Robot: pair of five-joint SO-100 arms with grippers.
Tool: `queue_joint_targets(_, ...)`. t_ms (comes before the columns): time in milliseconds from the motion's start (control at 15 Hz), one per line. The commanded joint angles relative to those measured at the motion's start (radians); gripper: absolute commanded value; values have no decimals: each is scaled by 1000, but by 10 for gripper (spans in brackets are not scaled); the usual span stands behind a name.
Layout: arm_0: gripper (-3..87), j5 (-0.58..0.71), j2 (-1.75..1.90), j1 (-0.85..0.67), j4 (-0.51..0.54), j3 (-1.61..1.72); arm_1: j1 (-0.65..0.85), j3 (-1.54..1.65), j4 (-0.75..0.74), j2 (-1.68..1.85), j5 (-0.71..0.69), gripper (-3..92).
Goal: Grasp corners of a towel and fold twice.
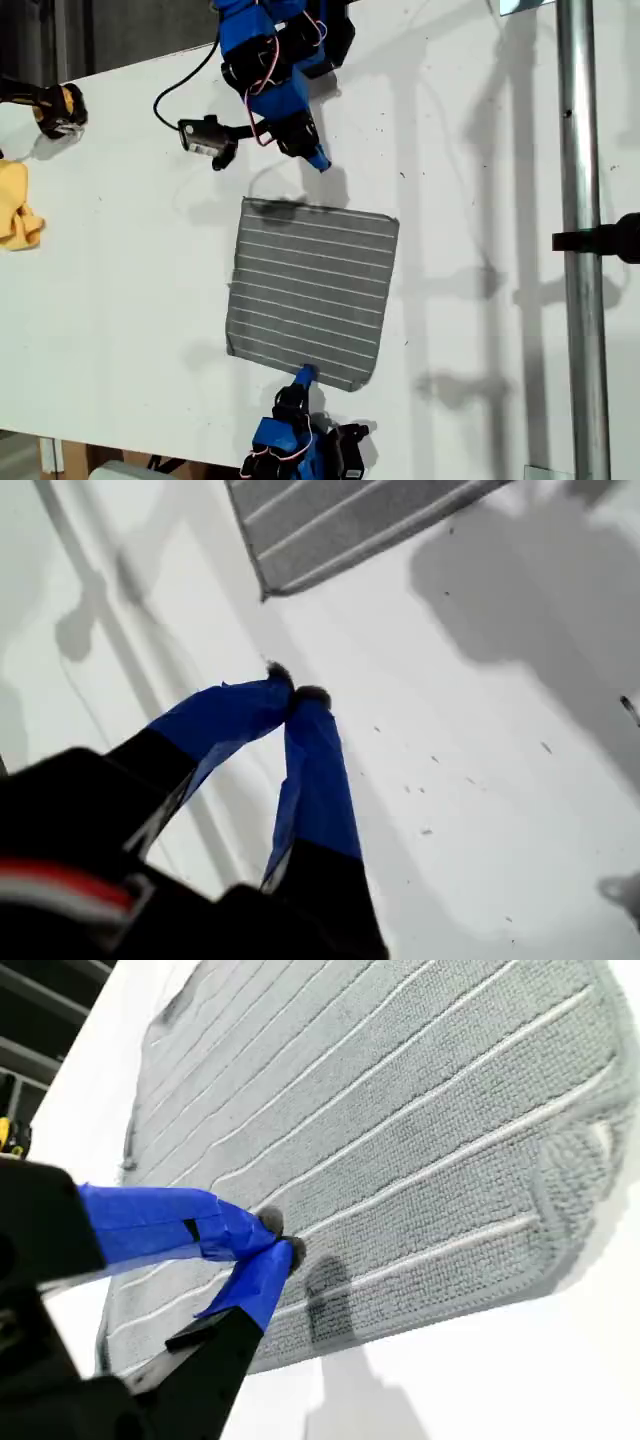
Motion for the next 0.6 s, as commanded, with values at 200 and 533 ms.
queue_joint_targets(200, -14, 5, 3, -14, 3, 0, -63, -578, 64, -456, -74, -2)
queue_joint_targets(533, -14, 5, 3, -14, 3, 2, -92, -623, -12, -540, -75, -2)
